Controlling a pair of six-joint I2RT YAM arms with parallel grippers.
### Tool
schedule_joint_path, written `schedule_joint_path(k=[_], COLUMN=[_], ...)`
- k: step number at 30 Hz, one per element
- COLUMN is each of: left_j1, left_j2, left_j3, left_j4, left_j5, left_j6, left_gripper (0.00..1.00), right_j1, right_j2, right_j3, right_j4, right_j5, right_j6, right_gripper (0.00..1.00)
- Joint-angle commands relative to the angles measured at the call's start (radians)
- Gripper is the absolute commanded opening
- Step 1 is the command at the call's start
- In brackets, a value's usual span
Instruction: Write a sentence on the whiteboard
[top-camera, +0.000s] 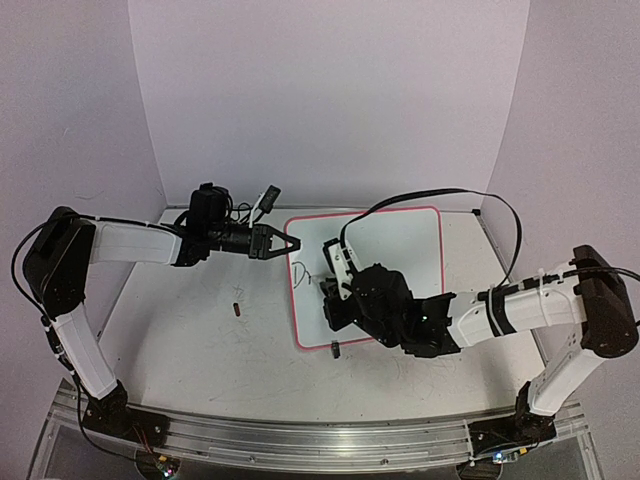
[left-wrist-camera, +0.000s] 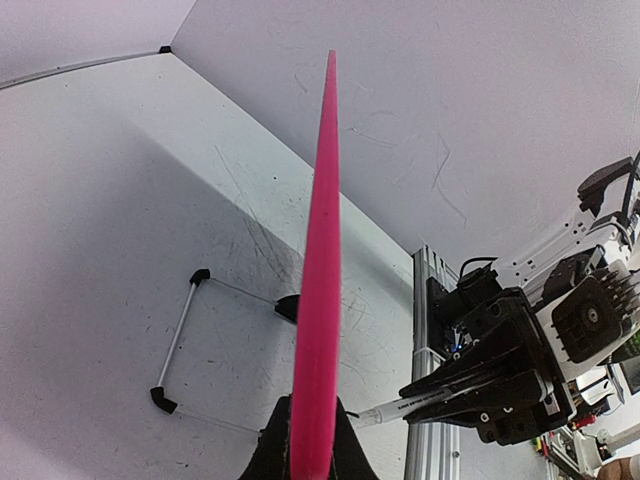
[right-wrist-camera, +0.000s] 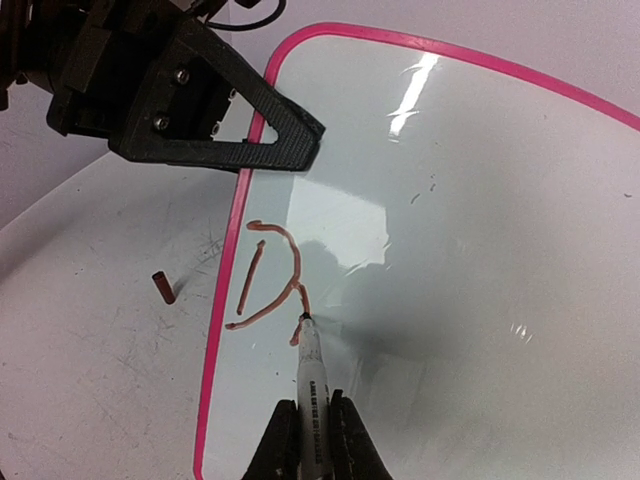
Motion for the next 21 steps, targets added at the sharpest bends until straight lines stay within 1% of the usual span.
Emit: schedule_joint_path(k=[1,7,12,15,21], left_j1=[0.0,0.0,0.0,0.0,0.0], left_j2=[-0.024,-0.024,-0.027,-0.025,-0.024], left_j3=[0.006,0.005,0.004,0.006,0.006], left_j4=[-0.005,-0.005,-0.005,-0.005,-0.005], left_j5=[-0.019,-0.019,-0.02,-0.02,-0.02], left_j6=[-0.011,-0.011,-0.01,-0.01,-0.01], left_gripper=[0.0,0.0,0.0,0.0,0.0], right_j1=[-0.019,-0.021,-0.02,-0.02,-0.02], right_j2=[0.013,0.004,-0.045,-0.082,-0.081], right_j3=[0.041,0.032,0.0,-0.032,-0.055], right_j4=[0.013,0.012,0.006,0.017,0.023], right_j5=[0.088,0.107,0.073,0.045,-0.006], right_j6=[-0.003,0.003,0.01,-0.014,-0.006], right_gripper=[0.0,0.0,0.0,0.0,0.0])
